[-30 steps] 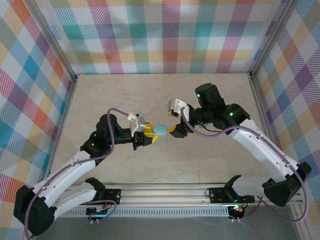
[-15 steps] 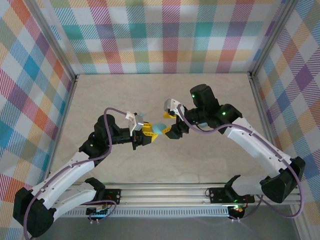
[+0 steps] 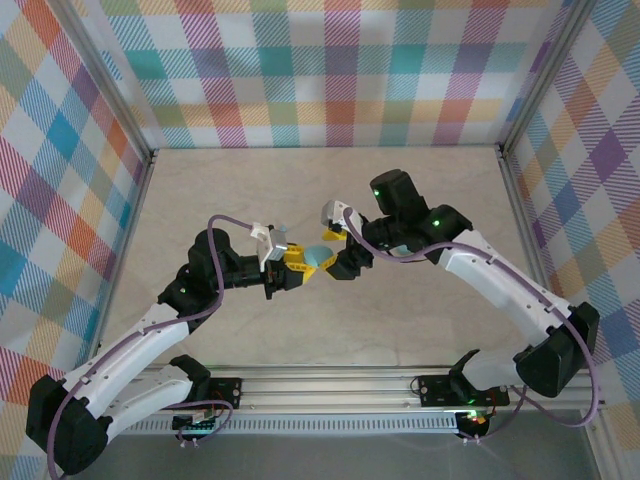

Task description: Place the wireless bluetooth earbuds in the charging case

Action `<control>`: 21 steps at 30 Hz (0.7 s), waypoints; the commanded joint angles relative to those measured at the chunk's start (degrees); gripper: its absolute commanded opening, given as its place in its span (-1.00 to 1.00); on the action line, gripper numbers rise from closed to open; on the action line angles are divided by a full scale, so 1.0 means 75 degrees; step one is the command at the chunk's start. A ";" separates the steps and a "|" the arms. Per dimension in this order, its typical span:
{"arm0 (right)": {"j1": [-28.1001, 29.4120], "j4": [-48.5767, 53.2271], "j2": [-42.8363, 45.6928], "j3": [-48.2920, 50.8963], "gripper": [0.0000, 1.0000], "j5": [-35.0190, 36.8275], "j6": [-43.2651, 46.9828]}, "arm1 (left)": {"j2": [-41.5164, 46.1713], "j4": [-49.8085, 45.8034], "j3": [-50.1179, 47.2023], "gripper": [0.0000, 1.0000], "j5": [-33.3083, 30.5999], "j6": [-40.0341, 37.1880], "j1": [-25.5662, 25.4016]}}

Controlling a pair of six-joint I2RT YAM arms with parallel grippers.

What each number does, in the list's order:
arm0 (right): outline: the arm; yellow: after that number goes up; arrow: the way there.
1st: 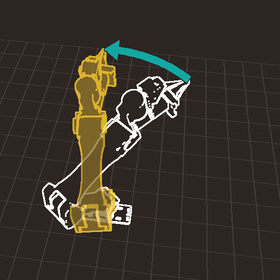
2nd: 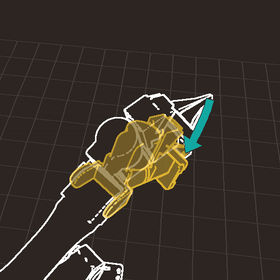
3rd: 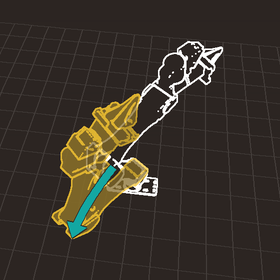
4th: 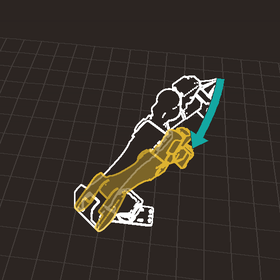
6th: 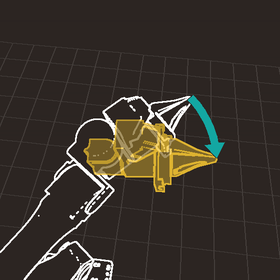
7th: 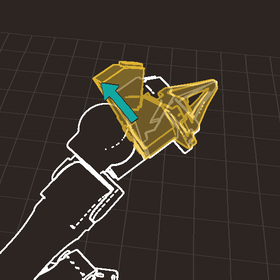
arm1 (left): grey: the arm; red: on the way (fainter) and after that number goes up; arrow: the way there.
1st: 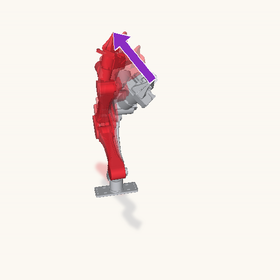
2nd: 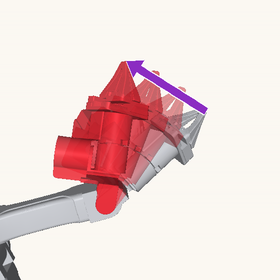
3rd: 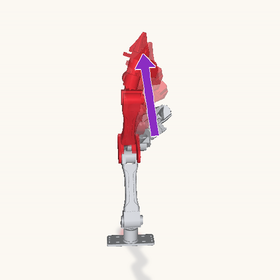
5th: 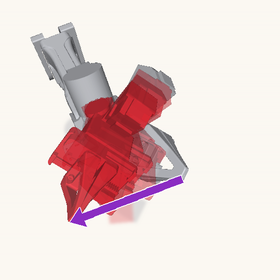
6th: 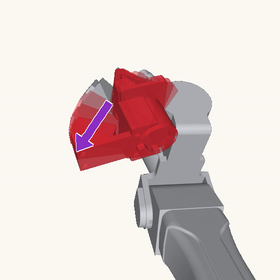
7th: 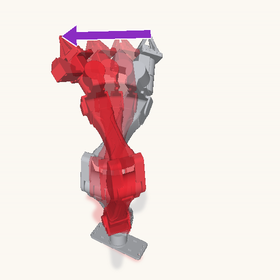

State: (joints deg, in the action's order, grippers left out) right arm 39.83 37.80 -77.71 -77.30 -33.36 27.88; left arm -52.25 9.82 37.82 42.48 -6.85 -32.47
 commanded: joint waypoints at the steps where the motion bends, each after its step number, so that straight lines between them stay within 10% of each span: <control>1: 0.0012 -0.0037 -0.0074 -0.0324 0.44 0.0325 0.0069 | 0.0131 0.0250 0.0123 -0.70 0.0149 0.0035 0.0052; 21: -0.0079 -0.0253 -0.0414 -0.0968 0.48 0.1636 -0.0589 | 0.0217 0.0120 0.0055 -0.73 0.0165 -0.0071 0.0052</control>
State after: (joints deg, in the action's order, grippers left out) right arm 40.21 39.16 -80.07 -82.13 -25.47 25.28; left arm -52.23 10.72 37.82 38.26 -6.85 -31.59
